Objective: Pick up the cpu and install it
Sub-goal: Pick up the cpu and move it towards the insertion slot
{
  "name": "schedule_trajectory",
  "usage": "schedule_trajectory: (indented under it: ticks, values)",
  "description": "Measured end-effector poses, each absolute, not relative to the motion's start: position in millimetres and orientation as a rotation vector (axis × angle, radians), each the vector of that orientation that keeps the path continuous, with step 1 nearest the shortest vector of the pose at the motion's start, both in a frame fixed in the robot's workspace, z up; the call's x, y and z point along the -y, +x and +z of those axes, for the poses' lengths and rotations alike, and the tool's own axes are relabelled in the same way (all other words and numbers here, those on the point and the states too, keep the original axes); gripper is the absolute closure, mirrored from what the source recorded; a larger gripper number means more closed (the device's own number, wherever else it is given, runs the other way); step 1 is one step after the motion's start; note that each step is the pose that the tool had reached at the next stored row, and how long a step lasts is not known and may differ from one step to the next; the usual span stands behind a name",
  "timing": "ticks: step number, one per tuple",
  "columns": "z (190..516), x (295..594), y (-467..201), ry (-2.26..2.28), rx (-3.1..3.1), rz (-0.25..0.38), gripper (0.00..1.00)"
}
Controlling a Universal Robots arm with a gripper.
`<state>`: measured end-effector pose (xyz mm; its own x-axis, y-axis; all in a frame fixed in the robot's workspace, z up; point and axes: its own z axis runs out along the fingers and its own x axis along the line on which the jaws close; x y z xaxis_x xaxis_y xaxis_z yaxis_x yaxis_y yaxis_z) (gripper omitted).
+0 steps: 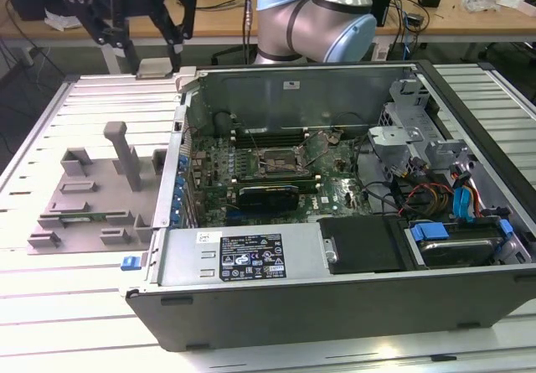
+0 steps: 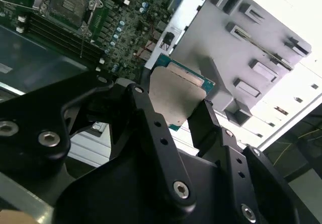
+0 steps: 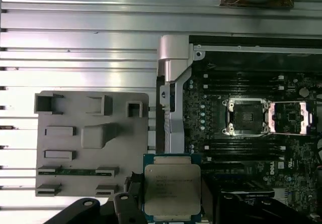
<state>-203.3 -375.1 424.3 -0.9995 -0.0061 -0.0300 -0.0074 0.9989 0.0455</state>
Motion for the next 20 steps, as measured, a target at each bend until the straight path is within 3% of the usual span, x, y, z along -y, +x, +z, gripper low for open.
schedule_trajectory:
  ticks: [20]
  values:
    - [412.7,377.0,-145.5,-0.011,-3.113,0.071,0.45]
